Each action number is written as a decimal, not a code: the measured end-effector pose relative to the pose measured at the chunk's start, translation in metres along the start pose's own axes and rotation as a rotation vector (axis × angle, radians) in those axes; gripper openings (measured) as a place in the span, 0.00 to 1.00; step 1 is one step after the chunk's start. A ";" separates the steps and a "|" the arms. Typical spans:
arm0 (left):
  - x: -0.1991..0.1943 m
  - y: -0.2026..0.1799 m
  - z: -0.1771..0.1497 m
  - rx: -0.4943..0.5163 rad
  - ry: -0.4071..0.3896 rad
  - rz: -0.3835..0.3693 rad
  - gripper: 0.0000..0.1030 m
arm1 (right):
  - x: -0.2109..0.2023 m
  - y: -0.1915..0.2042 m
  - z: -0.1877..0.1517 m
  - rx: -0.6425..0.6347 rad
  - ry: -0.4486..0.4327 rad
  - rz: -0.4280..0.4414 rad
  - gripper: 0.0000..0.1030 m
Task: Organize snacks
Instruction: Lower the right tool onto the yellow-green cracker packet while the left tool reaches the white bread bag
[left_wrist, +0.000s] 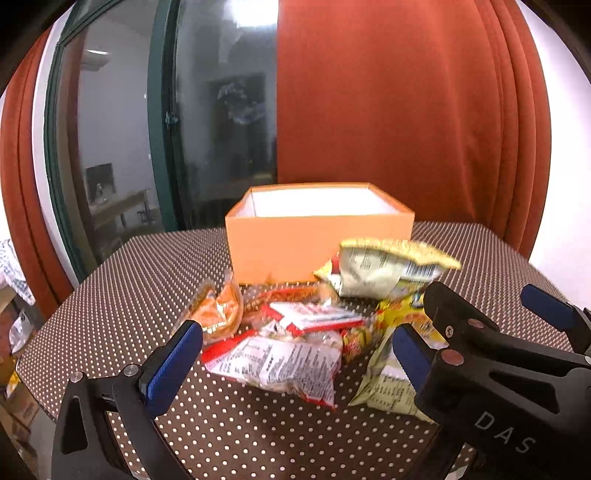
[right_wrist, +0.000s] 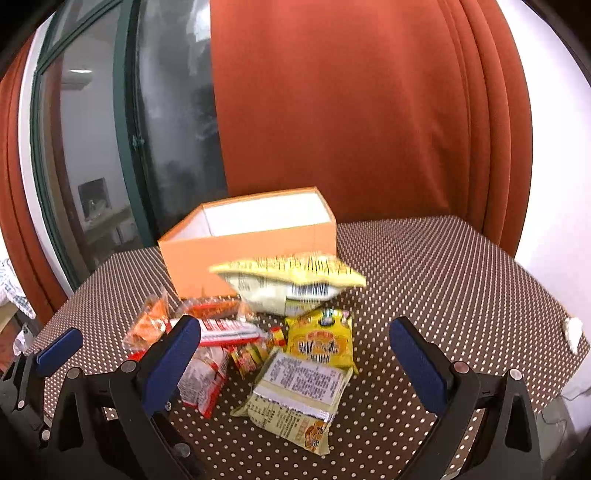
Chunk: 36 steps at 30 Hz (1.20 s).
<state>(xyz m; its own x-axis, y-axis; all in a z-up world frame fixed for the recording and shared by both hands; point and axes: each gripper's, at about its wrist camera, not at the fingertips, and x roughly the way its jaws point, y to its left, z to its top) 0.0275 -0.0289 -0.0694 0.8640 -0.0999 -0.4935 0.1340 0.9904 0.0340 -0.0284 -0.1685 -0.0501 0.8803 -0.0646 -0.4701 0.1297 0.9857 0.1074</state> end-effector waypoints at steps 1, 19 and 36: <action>0.006 0.000 -0.003 0.002 0.015 -0.001 0.99 | 0.005 0.000 -0.003 0.001 0.015 -0.005 1.00; 0.076 -0.002 -0.043 -0.003 0.215 0.021 0.99 | 0.082 -0.007 -0.045 0.038 0.246 -0.010 1.00; 0.104 -0.001 -0.054 0.009 0.289 0.031 0.98 | 0.115 -0.002 -0.076 0.047 0.327 0.012 0.82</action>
<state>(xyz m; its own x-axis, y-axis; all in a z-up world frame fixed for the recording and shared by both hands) 0.0908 -0.0351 -0.1676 0.6939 -0.0372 -0.7191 0.1151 0.9916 0.0597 0.0378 -0.1662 -0.1710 0.6893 0.0080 -0.7244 0.1477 0.9774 0.1514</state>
